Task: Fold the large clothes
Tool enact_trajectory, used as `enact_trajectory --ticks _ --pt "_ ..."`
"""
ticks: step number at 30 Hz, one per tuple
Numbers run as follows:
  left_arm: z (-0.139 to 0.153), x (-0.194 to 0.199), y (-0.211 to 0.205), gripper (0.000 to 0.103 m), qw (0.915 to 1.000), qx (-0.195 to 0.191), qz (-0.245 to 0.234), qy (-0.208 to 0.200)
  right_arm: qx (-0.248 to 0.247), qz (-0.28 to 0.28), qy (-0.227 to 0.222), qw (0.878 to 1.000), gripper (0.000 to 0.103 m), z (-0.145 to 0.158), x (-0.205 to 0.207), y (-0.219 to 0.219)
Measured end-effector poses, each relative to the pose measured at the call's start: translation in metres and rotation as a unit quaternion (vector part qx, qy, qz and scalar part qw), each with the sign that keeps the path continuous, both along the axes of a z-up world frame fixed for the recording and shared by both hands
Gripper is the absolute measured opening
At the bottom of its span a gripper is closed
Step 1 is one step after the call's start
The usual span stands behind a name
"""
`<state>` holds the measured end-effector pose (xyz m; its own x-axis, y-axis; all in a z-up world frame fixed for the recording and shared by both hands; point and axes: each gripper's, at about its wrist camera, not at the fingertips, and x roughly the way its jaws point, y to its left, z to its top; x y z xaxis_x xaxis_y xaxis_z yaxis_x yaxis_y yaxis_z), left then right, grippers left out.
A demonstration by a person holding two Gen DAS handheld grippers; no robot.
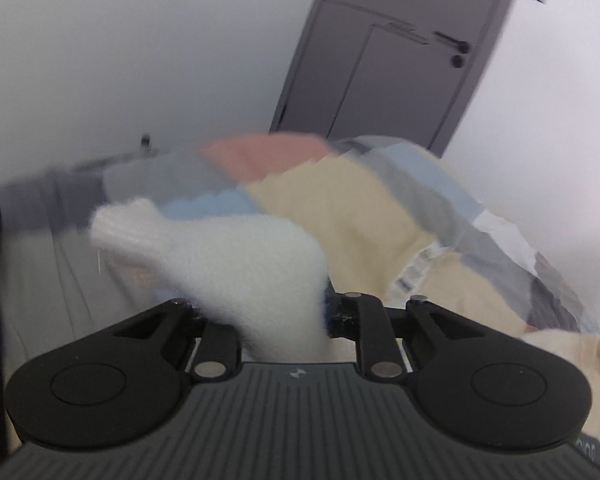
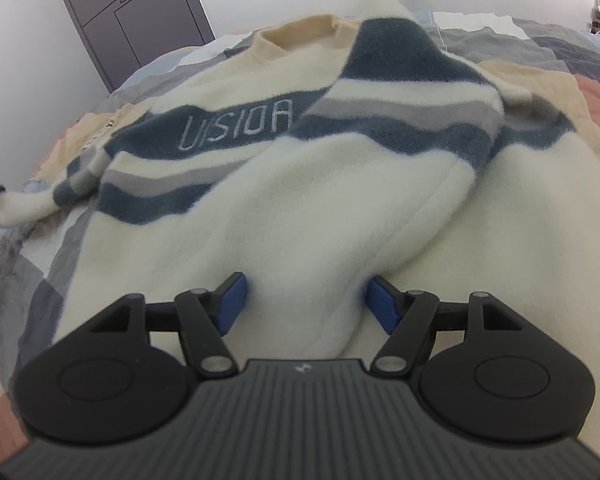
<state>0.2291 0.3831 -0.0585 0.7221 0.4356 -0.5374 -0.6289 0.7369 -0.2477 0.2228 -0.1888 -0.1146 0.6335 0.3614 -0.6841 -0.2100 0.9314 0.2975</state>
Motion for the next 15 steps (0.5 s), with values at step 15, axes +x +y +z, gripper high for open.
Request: enact_trajectory --ticks 15 --pt "0.143 -0.024 -0.265 0.021 0.9445 0.238 -0.217 -0.066 -0.016 -0.046 -0.080 0.996 0.068 0.038 -0.038 -0.053"
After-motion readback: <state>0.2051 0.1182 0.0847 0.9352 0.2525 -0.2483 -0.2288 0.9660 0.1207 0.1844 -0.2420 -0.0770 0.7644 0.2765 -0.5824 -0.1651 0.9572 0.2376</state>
